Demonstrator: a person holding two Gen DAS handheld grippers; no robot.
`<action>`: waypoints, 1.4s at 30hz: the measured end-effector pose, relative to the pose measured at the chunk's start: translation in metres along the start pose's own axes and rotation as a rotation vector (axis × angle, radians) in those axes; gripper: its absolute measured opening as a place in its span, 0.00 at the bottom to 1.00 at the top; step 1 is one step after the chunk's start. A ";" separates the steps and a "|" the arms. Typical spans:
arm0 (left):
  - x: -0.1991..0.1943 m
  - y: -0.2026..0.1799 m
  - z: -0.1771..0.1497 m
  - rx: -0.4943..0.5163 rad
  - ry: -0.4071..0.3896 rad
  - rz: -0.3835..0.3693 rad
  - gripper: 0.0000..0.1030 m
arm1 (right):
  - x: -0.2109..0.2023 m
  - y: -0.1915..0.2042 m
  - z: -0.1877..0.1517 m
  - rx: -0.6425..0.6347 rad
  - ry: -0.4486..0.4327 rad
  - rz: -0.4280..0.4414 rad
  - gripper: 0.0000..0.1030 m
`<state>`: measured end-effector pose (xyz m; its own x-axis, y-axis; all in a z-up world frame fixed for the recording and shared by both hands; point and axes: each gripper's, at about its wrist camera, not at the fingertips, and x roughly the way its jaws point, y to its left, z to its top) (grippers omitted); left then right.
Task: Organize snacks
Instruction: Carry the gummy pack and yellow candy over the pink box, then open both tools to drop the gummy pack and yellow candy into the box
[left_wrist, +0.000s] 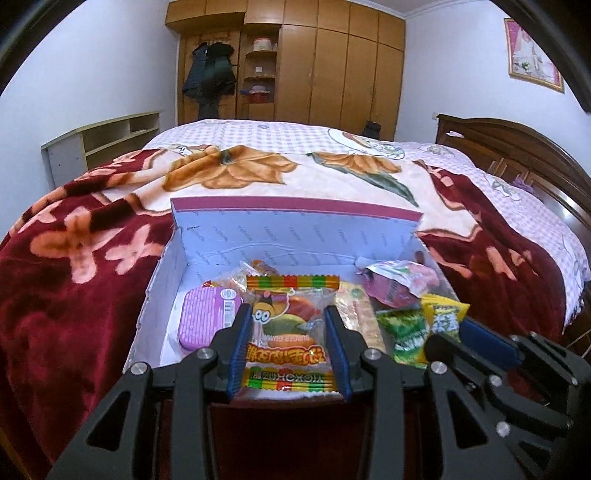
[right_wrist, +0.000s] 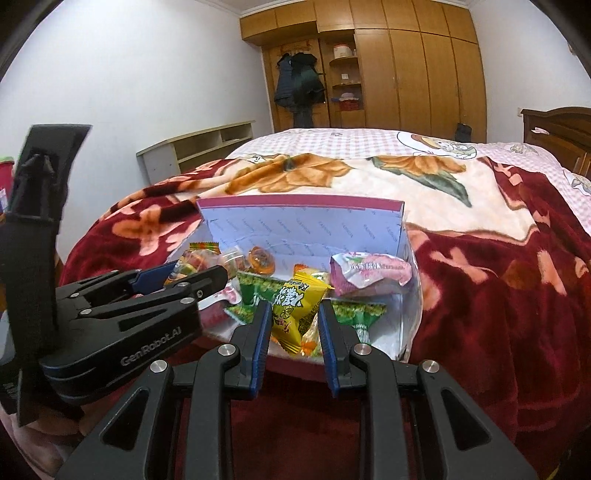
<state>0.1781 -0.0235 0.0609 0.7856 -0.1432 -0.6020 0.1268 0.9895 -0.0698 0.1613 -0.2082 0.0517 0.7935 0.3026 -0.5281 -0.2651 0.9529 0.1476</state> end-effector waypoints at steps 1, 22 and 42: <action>0.004 0.001 0.000 -0.003 0.001 0.007 0.39 | 0.001 0.000 0.000 -0.003 -0.002 -0.003 0.26; 0.040 -0.001 -0.011 0.018 0.037 0.041 0.55 | 0.042 -0.014 -0.007 0.036 0.039 -0.035 0.32; 0.022 0.006 -0.010 0.003 -0.007 0.075 0.60 | 0.028 -0.013 -0.008 0.061 -0.015 -0.028 0.51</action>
<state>0.1900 -0.0205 0.0399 0.7972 -0.0692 -0.5997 0.0696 0.9973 -0.0226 0.1827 -0.2126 0.0276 0.8084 0.2754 -0.5203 -0.2087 0.9605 0.1842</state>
